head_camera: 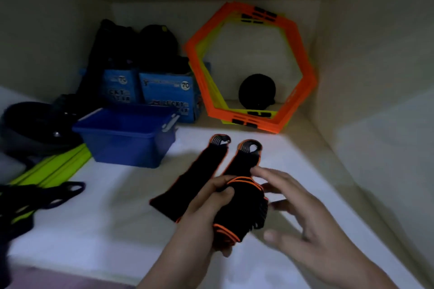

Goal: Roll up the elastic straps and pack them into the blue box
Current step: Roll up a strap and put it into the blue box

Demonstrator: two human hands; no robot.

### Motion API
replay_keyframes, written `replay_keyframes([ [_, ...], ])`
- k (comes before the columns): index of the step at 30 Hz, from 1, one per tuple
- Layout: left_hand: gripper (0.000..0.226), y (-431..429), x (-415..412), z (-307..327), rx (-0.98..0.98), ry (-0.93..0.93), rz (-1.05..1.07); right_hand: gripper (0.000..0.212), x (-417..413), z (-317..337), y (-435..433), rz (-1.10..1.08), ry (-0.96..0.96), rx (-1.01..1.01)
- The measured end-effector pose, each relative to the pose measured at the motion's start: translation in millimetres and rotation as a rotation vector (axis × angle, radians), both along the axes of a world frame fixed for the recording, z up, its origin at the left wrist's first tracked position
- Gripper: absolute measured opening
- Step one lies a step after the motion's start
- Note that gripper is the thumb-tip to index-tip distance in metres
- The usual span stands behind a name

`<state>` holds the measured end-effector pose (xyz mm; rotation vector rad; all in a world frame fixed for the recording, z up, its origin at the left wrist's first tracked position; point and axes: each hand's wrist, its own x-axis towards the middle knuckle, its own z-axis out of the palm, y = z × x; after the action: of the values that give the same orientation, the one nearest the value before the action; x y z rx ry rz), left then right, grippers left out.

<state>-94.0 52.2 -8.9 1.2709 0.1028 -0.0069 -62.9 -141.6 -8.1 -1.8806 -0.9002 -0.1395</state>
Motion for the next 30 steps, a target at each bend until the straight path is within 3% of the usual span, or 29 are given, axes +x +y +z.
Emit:
replay_keyframes([
  [4,0.029,68.1,0.1,5.7,0.015,0.164,-0.085,0.049,4.6,24.5,49.6,-0.036,-0.196,-0.107],
  [9,0.026,145.8,4.3,20.9,0.331,0.216,-0.106,0.067,-6.3,33.1,159.5,-0.072,-0.56,-0.587],
  [12,0.026,191.3,7.9,18.8,0.502,0.203,-0.144,0.059,-5.4,27.5,217.8,-0.128,-0.605,-0.671],
  [16,0.048,240.1,14.7,22.6,0.349,0.221,-0.124,0.051,0.1,30.5,250.1,-0.175,-0.515,-0.531],
  [19,0.03,282.6,21.4,9.8,0.457,0.189,-0.163,0.055,2.4,31.8,255.7,-0.181,-0.21,-0.221],
  [20,0.026,294.8,22.6,4.0,0.514,0.11,-0.17,0.057,3.9,30.1,257.2,-0.166,-0.082,-0.091],
  [23,0.066,306.7,13.6,2.1,0.504,-0.165,-0.223,0.056,10.2,25.9,266.8,-0.119,0.123,0.158],
  [24,0.067,303.3,6.1,2.9,0.469,-0.253,-0.242,0.053,12.8,24.8,270.7,-0.101,0.154,0.189],
  [27,0.048,295.5,6.8,4.4,0.364,-0.432,-0.121,0.042,22.5,22.6,275.9,-0.061,0.239,0.208],
  [30,0.036,300.0,17.8,8.2,0.408,-0.482,-0.063,0.045,33.1,22.4,277.5,-0.071,0.236,0.202],
])
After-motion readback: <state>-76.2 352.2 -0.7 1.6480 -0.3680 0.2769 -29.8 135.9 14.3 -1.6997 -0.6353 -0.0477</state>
